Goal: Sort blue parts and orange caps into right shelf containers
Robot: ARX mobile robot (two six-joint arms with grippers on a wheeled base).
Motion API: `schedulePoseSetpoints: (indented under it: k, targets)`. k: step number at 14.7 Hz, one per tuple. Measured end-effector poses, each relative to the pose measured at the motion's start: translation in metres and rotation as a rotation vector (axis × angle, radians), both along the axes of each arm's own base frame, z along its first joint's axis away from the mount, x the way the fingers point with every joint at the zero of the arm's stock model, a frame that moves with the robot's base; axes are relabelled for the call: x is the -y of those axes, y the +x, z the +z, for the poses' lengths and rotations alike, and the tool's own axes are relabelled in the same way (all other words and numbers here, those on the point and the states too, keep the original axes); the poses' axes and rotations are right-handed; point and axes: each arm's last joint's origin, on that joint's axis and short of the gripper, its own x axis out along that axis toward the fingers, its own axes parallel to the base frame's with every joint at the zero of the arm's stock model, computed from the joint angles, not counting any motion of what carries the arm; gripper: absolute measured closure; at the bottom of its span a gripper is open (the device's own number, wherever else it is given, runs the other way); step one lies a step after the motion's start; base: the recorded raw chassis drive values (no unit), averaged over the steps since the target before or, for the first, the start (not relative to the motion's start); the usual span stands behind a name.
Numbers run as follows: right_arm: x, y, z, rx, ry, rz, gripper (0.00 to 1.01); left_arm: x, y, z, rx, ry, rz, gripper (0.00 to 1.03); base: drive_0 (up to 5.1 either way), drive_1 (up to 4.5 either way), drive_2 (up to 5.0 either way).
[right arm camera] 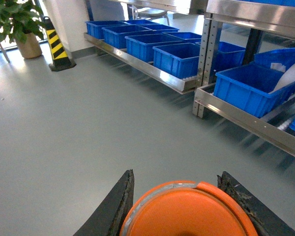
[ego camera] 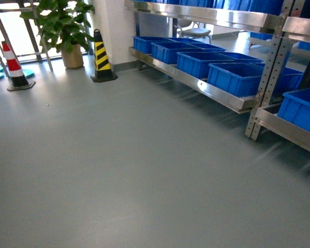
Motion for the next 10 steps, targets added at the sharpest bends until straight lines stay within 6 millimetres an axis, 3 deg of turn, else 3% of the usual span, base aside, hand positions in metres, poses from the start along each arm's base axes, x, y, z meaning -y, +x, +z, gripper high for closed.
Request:
schedulePoseSetpoints:
  k: [10]
  targets:
    - [0.0, 0.0, 0.0, 0.0, 0.0, 0.0, 0.58, 0.0, 0.0, -0.0001, -0.001, 0.0, 0.0, 0.59, -1.7, -1.71, -1.7]
